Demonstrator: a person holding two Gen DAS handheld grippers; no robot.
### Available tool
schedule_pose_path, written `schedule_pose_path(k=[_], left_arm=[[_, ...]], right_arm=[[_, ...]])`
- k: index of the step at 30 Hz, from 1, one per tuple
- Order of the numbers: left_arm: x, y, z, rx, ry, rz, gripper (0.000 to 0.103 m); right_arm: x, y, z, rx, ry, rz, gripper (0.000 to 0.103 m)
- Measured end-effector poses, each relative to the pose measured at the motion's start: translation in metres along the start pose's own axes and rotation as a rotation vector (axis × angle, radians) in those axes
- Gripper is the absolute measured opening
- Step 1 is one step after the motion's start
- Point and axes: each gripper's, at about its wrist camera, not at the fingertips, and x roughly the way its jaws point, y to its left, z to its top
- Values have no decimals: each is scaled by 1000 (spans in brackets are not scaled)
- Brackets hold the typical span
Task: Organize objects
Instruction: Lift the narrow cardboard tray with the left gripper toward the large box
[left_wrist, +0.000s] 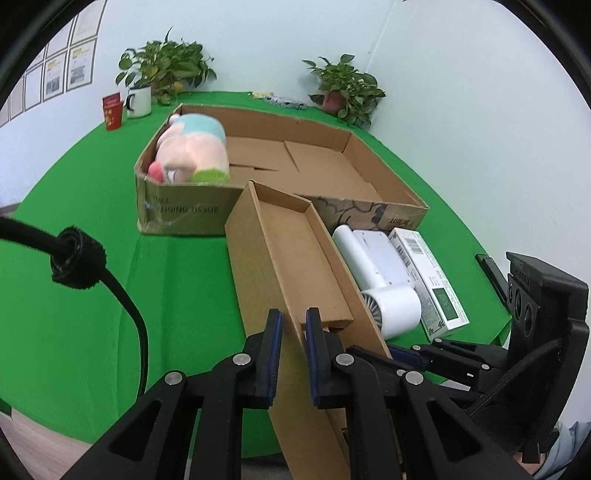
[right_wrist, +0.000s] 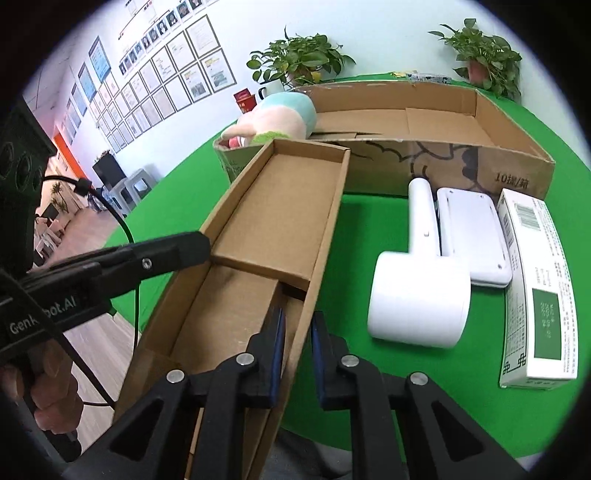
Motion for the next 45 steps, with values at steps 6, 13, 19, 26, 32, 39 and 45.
schedule_pose_path(k=[6,13,19,26,32,39,45], left_arm=[[-5,-12,22,41,-43,-2,9],[-18,-36,49,140,-77,-96,0],[-21,-10,48,78,-67,-22,0],[-49,41,17,-67,-69,40,10],[-50,66,-16,-205,-18,-29,50],[-22,83,-35,-284,46,5,43],[-12,73,-39,-261,86,6,33]], right_arm=[[-7,-2,10,19,-31,8,13],[-9,13,15,12,-55,106,8],[15,8,4,46,37,102,9],[21,7,9,72,30,104,9],[26,18,14,93,34,131,10],[22,5,7,153,38,186,17],[20,17,16,62,27,171,17]])
